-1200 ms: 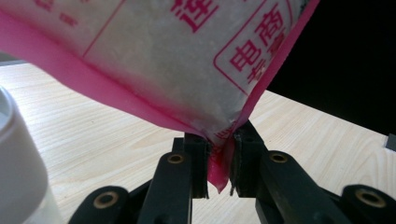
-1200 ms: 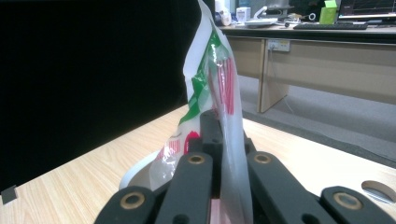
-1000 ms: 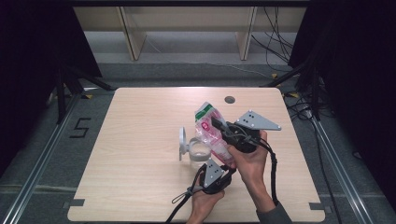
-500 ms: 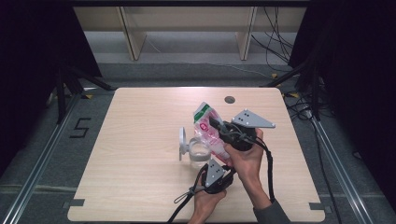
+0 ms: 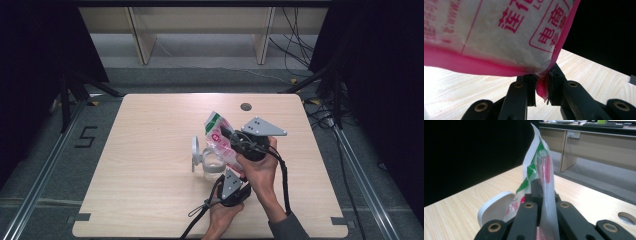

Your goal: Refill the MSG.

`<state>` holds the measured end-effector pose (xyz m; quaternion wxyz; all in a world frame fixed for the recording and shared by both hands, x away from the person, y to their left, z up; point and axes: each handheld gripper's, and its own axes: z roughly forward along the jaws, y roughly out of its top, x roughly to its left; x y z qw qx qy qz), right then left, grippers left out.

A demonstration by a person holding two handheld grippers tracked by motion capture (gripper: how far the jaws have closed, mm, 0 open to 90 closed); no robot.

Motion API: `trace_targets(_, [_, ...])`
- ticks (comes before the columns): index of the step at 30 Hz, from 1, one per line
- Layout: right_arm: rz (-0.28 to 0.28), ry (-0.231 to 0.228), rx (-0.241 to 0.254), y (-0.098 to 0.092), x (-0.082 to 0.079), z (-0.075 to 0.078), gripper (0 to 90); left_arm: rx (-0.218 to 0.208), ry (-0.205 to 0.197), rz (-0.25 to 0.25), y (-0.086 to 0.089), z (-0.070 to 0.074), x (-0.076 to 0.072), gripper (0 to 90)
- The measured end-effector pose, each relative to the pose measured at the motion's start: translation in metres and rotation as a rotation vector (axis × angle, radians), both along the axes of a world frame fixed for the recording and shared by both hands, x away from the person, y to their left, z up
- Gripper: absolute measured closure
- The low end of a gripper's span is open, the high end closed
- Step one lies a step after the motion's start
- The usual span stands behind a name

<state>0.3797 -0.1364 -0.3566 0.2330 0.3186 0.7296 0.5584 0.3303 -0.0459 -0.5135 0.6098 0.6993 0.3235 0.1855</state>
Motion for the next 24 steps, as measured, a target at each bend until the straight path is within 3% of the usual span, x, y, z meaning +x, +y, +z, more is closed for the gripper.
trace_targets(6, [-0.003, -0.008, -0.015, 0.001, 0.001, -0.001, 90.0, 0.016, -0.003, 0.000, -0.002, 0.001, 0.000, 79.3])
trace_targets(7, [0.000, -0.003, -0.021, 0.001, 0.000, -0.001, 90.0, 0.000, -0.005, -0.007, -0.003, 0.000, 0.001, 79.3])
trace_targets(14, [-0.007, -0.004, -0.037, 0.004, -0.001, -0.001, 90.0, -0.008, -0.020, -0.016, -0.008, 0.001, 0.002, 79.3])
trace_targets(17, [-0.004, 0.016, -0.029, 0.004, -0.001, 0.000, 90.0, -0.001, -0.019, -0.018, -0.008, 0.001, 0.003, 79.3])
trace_targets(24, [-0.002, -0.001, -0.041, 0.006, 0.000, -0.001, 90.0, -0.018, -0.021, -0.020, -0.011, 0.002, 0.005, 79.3])
